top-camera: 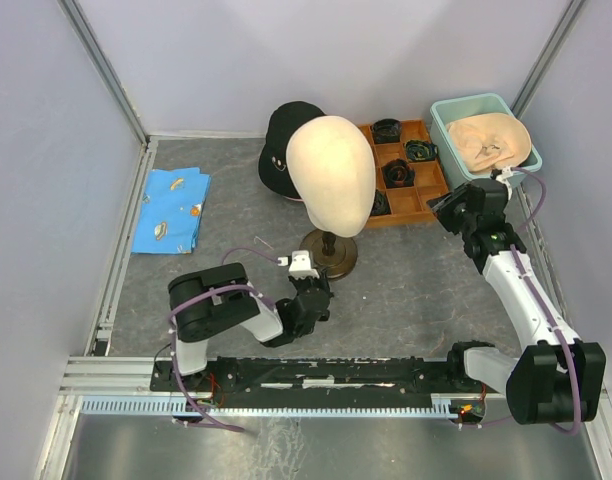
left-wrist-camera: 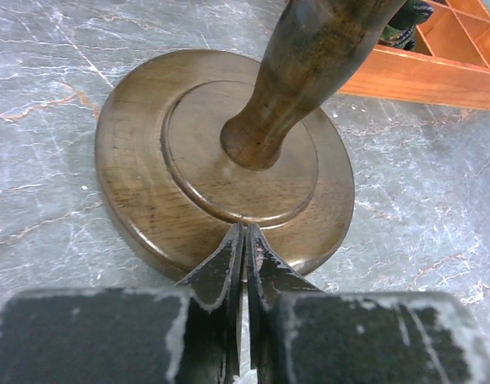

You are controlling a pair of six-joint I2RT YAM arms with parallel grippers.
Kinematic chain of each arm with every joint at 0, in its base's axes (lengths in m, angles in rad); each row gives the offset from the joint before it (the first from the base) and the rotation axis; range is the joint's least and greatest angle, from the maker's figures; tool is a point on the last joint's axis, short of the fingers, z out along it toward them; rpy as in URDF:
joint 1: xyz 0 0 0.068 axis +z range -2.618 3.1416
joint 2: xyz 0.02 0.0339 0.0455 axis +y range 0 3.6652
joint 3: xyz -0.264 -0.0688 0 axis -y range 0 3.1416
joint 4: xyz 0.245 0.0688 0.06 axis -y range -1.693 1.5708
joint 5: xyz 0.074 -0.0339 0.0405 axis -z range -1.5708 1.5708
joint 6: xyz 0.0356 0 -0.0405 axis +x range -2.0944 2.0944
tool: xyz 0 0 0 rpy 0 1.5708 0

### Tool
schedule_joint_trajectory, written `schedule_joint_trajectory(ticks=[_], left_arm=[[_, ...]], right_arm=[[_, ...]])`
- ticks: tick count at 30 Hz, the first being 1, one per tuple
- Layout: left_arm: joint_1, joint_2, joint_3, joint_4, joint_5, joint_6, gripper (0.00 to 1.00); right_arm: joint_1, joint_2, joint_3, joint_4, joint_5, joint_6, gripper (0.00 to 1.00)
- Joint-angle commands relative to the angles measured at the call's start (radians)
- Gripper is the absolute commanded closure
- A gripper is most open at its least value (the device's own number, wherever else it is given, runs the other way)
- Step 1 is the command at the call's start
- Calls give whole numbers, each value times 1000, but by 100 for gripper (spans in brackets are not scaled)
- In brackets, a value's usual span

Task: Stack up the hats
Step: Move the hat stand to the center of the board.

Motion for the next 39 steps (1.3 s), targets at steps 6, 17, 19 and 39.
schedule_joint_trajectory(ticks=[6,17,19,39], left_arm=[[-43,-311,-91,-298,-80,-44,80],[0,-851,48,-1111,-125,-155,34],[72,-909,29,-1160,-53,-167,32],[645,-529,27,-680,830,28,97]], right_arm=[[-5,-6,-27,23,-55,-13,65],[192,0,-123,-66,-89,50,68],[244,11,-165,-19,-92,120,80],[400,281,-237,312,-156,360,91]])
